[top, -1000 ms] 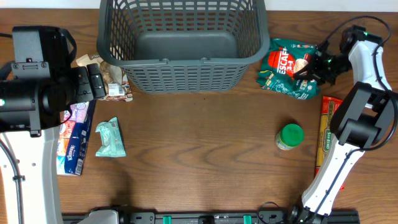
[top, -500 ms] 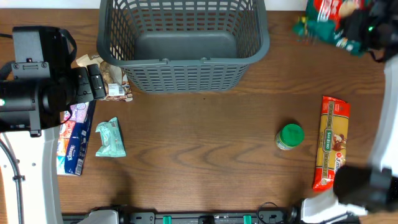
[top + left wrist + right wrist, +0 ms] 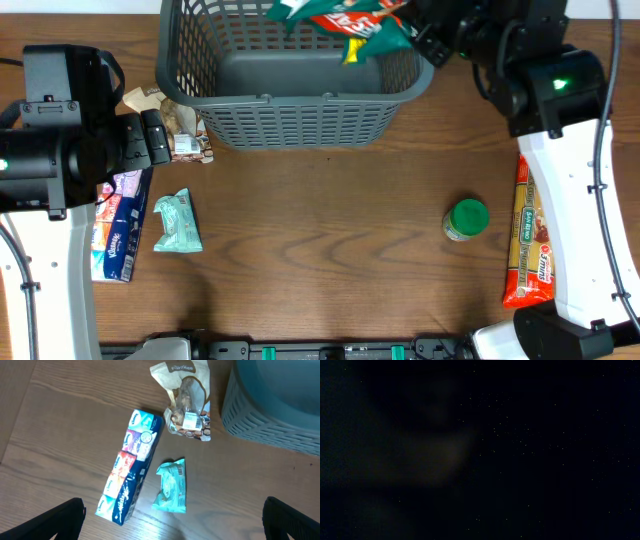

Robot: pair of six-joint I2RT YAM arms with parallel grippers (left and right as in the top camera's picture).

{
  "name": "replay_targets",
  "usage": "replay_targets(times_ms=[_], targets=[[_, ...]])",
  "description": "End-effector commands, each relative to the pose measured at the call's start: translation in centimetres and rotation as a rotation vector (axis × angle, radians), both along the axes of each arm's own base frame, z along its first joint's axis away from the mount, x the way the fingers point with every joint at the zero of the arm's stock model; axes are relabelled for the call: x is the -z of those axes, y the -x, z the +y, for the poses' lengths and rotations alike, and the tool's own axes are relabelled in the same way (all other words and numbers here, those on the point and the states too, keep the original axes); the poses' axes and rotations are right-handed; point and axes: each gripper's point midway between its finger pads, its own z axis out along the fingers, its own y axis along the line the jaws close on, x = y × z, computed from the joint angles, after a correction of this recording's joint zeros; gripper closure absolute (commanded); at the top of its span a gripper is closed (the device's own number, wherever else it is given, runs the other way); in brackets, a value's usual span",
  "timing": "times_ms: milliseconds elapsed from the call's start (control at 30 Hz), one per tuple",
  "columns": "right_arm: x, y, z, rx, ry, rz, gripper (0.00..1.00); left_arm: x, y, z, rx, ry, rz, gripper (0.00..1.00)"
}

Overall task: Pack container
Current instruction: 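Lift the Nescafe pouch and drop it into the basket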

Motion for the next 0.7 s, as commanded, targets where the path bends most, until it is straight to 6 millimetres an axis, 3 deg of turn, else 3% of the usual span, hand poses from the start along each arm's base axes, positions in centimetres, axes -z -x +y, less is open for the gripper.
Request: replay_targets(times_ms=[0,133,233,533,667], targets=[[-3.2,0.2,0.7,-0.035,0.056,-0.15,0.99,0.2,0.1,0.1,-0.015,0.005,0.009,0.02],[-1.4,-1.0,1.9,-0.07,0.103,-0.142,0.99,0.2,0.1,0.0,-0.011,0.013,0.009,0.01],[1.7,-2.8,2.4,-0.078,0.13,-0.081,0.99,0.2,0.0,-0.2,-0.004,0.025,0.008,0.01],[14.7,-7.4,4.3,-0.103,0.205,0.188,0.99,0.2,0.0,-0.2,-0.004,0.025,0.007,0.01],[19.0,-8.1,5.0,-0.117,0.228,0.268,0.99,0.2,0.0,-0.2,-0.004,0.025,0.007,0.01]])
